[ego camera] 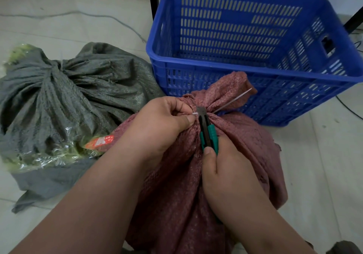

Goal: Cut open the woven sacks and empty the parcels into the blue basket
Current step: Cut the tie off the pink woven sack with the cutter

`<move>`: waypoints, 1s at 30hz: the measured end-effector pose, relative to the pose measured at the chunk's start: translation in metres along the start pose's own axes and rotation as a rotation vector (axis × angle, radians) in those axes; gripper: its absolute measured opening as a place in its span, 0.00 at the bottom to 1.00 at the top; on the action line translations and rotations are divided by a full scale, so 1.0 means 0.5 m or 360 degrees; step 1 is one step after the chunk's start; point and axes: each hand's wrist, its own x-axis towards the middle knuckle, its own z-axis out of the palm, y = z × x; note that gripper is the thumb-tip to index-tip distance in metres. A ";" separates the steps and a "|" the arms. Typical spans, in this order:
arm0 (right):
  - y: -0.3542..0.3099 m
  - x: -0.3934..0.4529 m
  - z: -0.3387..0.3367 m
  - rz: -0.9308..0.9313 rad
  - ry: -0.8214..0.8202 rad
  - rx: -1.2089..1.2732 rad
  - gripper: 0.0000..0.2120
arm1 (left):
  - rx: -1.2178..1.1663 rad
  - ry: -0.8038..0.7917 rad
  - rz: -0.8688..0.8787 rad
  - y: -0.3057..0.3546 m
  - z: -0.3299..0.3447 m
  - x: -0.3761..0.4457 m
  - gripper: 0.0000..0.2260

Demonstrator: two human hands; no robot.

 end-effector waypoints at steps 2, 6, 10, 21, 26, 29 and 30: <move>0.000 0.008 -0.002 0.0012 0.0000 -0.0026 0.04 | 0.0048 -0.0024 0.0020 -0.002 0.001 0.000 0.08; -0.002 0.017 -0.007 0.0024 0.0005 -0.0078 0.04 | 0.0090 -0.0007 0.0088 -0.004 0.008 0.001 0.09; -0.008 0.001 -0.007 0.0002 -0.0062 -0.0166 0.04 | 0.0042 0.0099 0.0132 -0.013 0.008 0.002 0.10; 0.006 0.007 -0.011 0.0004 -0.0081 -0.0096 0.07 | -0.0098 0.0058 0.0099 -0.010 0.011 -0.002 0.10; 0.015 0.026 -0.042 -0.0026 0.0345 0.0381 0.11 | -0.0235 -0.0017 0.0091 -0.012 0.007 -0.004 0.10; 0.025 0.045 -0.066 0.0096 0.0373 0.0484 0.09 | -0.0281 -0.0073 0.0104 -0.011 0.006 -0.004 0.10; 0.031 0.053 -0.073 0.0134 0.0353 0.0477 0.07 | -0.0277 -0.0091 0.0114 -0.009 0.006 -0.005 0.08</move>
